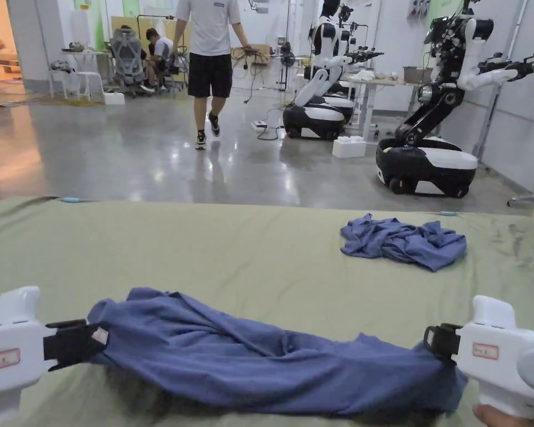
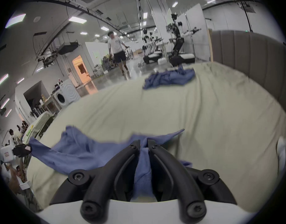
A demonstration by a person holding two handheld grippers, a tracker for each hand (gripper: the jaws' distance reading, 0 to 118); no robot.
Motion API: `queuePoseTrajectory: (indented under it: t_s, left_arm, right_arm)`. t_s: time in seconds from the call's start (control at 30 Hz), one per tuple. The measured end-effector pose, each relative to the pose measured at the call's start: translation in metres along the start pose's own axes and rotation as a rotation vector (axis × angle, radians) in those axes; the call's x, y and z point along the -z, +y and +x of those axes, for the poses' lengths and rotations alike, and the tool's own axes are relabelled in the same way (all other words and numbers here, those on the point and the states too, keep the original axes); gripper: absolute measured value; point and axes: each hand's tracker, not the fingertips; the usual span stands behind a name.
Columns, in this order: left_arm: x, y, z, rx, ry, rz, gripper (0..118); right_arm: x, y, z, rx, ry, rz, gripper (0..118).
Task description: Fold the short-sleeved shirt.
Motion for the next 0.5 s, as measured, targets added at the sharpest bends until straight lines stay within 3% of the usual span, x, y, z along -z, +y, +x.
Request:
queuePoseTrajectory:
  t_s: [0.07, 0.13, 0.2, 0.33, 0.5]
  left_arm:
    - [-0.020, -0.035, -0.003, 0.007, 0.041, -0.022, 1]
    - [-0.034, -0.062, -0.008, -0.021, -0.009, -0.046, 1]
    - [-0.049, -0.079, -0.011, -0.035, -0.020, -0.062, 1]
    - [-0.063, -0.090, -0.011, -0.053, -0.048, -0.091, 1]
    - [-0.093, -0.088, -0.010, -0.042, -0.055, -0.092, 1]
  right_arm:
    - [-0.018, -0.035, 0.014, 0.012, 0.004, -0.017, 9]
    - [-0.036, -0.059, 0.025, 0.048, 0.039, -0.039, 9]
    - [-0.055, -0.075, 0.023, 0.045, 0.018, -0.046, 9]
    - [-0.079, -0.086, 0.021, 0.085, 0.075, -0.071, 9]
    - [-0.118, -0.083, 0.019, 0.045, 0.102, -0.060, 9]
